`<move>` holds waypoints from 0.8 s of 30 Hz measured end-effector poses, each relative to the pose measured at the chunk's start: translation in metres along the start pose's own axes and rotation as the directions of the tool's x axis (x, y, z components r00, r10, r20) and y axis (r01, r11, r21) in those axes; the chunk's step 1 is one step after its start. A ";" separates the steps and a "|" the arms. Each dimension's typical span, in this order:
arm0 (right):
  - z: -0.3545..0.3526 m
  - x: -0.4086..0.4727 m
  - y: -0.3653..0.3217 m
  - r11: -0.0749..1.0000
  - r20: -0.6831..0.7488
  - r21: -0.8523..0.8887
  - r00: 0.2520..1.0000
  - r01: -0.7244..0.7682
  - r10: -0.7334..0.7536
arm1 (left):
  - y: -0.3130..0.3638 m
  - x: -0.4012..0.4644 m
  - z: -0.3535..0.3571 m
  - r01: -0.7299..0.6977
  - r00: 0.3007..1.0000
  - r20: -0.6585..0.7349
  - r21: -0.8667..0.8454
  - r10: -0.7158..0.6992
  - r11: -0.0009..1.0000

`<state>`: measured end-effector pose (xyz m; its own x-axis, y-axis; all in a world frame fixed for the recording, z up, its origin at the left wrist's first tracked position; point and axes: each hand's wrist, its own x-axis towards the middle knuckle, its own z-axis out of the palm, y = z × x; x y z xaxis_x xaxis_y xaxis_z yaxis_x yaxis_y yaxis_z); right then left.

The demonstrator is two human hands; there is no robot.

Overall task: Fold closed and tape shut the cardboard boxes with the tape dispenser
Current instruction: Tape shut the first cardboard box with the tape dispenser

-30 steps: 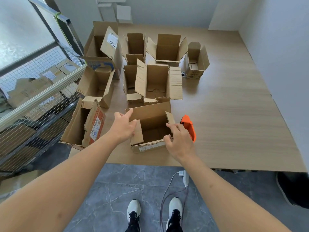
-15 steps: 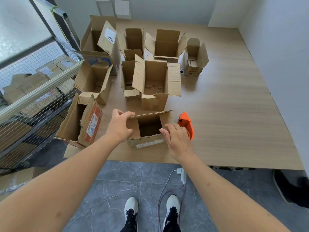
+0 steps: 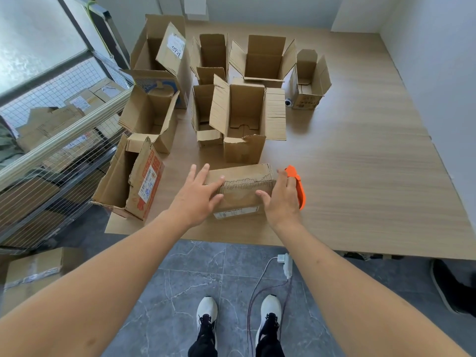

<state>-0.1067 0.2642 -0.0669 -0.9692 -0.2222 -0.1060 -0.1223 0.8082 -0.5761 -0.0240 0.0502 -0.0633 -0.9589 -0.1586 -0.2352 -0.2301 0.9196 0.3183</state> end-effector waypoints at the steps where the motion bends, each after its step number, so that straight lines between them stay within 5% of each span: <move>1: 0.000 0.000 0.000 0.999 -0.005 0.029 1.000 -0.013 0.013 | 0.004 0.002 0.002 -0.030 0.999 -0.016 0.061 0.031 0.998; 6: 0.001 0.000 0.002 0.998 0.024 -0.063 1.000 0.018 -0.017 | 0.019 0.011 0.006 -0.078 0.997 -0.025 0.003 0.078 0.997; 11: 0.002 0.002 0.005 0.986 0.000 -0.163 1.000 0.029 -0.030 | 0.031 0.015 0.012 -0.148 0.987 -0.034 0.180 0.157 0.972; 16: 0.000 0.012 0.010 0.995 0.059 -0.098 0.998 0.018 -0.012 | 0.045 0.028 0.017 -0.126 0.991 -0.047 -0.018 0.125 0.992; 20: -0.006 0.016 0.031 0.992 -0.041 0.120 0.999 -0.029 0.034 | 0.049 0.039 0.020 -0.117 0.984 -0.147 -0.143 0.096 0.983; 24: -0.010 0.022 0.060 0.983 -0.035 0.008 0.983 -0.182 0.182 | 0.059 0.045 0.024 -0.091 0.973 -0.225 -0.182 0.048 0.979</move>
<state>-0.1376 0.3131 -0.0961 -0.9822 -0.0519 -0.1805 0.0578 0.8308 -0.5535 -0.0765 0.1057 -0.0771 -0.9816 -0.1910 -0.0064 -0.1686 0.8496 0.4998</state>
